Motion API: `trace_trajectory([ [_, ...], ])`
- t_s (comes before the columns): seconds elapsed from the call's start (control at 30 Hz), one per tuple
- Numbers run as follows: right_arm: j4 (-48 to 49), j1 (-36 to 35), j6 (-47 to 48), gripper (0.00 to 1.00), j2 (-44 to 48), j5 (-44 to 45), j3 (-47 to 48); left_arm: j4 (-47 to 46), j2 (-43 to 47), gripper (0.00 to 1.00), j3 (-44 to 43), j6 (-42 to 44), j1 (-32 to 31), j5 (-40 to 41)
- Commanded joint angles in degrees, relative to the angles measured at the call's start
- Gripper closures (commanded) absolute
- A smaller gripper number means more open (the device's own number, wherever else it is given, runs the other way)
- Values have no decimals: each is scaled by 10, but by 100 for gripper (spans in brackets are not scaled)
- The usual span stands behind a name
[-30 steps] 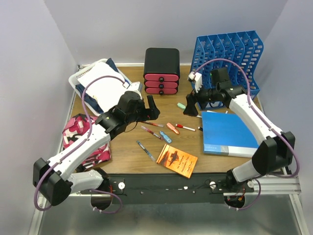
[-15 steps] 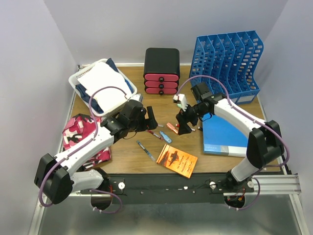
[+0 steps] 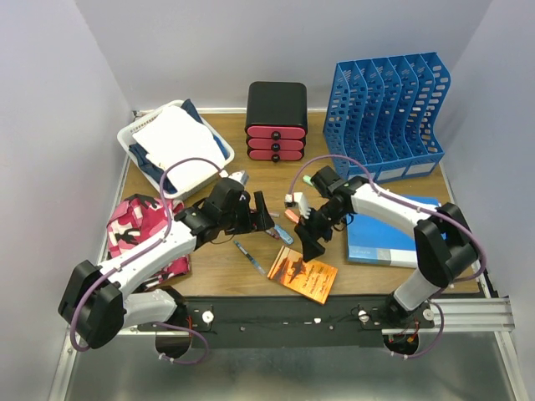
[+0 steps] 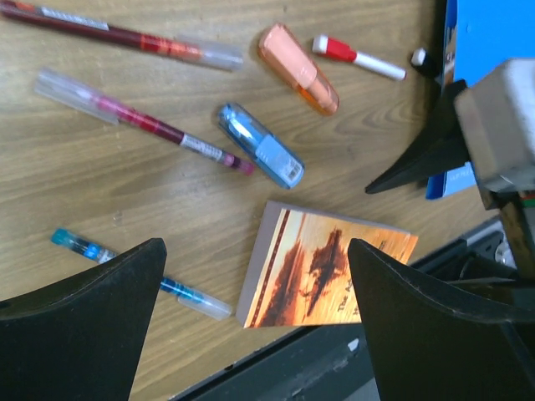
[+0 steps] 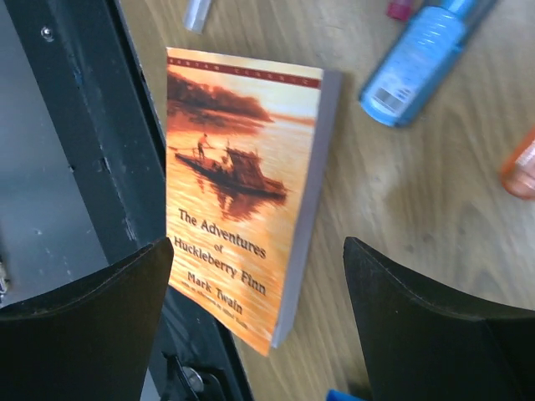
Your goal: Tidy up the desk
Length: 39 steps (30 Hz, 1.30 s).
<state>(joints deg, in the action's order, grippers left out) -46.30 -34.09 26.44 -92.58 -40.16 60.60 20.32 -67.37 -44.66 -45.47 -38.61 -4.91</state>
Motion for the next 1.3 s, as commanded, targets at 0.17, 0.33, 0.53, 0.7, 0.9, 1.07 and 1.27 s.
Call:
trace_trajectory([
  [0.17,88,-30,-83,15,-74,71,-10,-7,60,1,69,-29,2,-55],
  [0.33,94,-55,-91,23,-77,84,-17,-30,97,1,122,-72,1,-71],
  [0.53,80,-63,-89,27,-87,62,-9,-61,130,7,158,-92,-1,-125],
  [0.7,78,-63,-95,29,-104,63,-2,-84,109,30,173,-113,-26,-166],
  [0.9,78,-63,-102,29,-116,61,1,-127,87,44,201,-173,-104,-165],
  [1.07,78,-63,-106,31,-120,53,2,-171,24,51,207,-198,-146,-165],
  [1.27,75,-63,-106,34,-126,45,6,-218,-42,60,208,-230,-169,-149],
])
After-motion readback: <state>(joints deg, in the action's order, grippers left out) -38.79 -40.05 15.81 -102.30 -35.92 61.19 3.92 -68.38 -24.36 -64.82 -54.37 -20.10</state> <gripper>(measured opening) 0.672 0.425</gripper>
